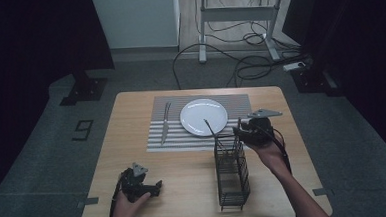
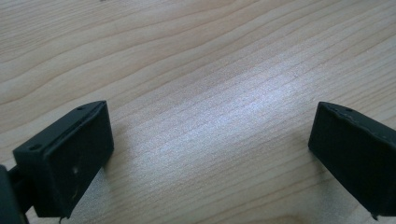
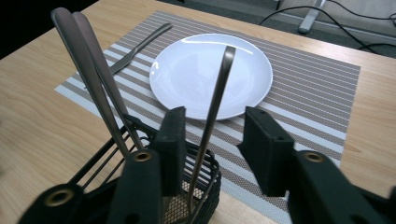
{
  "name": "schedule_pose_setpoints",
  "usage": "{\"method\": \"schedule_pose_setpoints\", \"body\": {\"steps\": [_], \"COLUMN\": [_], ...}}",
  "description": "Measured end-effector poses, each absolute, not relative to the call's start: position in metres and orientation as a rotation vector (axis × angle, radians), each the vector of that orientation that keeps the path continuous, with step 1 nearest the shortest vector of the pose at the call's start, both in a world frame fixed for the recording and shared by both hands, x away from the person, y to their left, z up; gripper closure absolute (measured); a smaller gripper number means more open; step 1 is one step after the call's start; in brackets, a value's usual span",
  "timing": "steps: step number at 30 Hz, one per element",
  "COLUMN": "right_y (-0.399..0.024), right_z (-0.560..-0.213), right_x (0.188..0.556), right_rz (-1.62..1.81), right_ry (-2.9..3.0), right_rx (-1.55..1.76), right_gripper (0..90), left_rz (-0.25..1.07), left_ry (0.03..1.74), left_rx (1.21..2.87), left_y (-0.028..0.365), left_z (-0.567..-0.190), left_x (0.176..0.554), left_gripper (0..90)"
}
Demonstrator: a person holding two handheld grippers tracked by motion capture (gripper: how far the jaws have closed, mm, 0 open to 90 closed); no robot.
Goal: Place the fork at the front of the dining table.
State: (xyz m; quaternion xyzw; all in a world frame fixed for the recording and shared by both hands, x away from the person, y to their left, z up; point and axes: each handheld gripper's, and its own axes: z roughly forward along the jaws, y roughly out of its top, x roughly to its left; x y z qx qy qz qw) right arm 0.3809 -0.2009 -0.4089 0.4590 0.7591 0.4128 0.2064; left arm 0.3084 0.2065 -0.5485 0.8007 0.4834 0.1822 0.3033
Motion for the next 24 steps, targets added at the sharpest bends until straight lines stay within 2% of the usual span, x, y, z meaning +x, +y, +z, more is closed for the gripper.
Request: {"method": "schedule_pose_setpoints", "body": {"steps": [10,24], "right_y": [-0.1963,-0.1943], "right_z": [-0.4080,-0.3995], "right_x": [0.3832,0.3758], "right_rz": [1.148,1.213], "right_ry": [2.148,2.170], "right_rx": [1.236,1.206], "right_gripper": [81.3,86.1], "left_rz": [0.483,0.483], "left_ry": [1.281,1.280], "left_rx": [2.122,2.122], "left_y": [0.2065,0.2066], "left_z": [-0.5486,-0.5485], "left_x": [0.3084,0.3084], "left_gripper": [0.0,0.0]}}
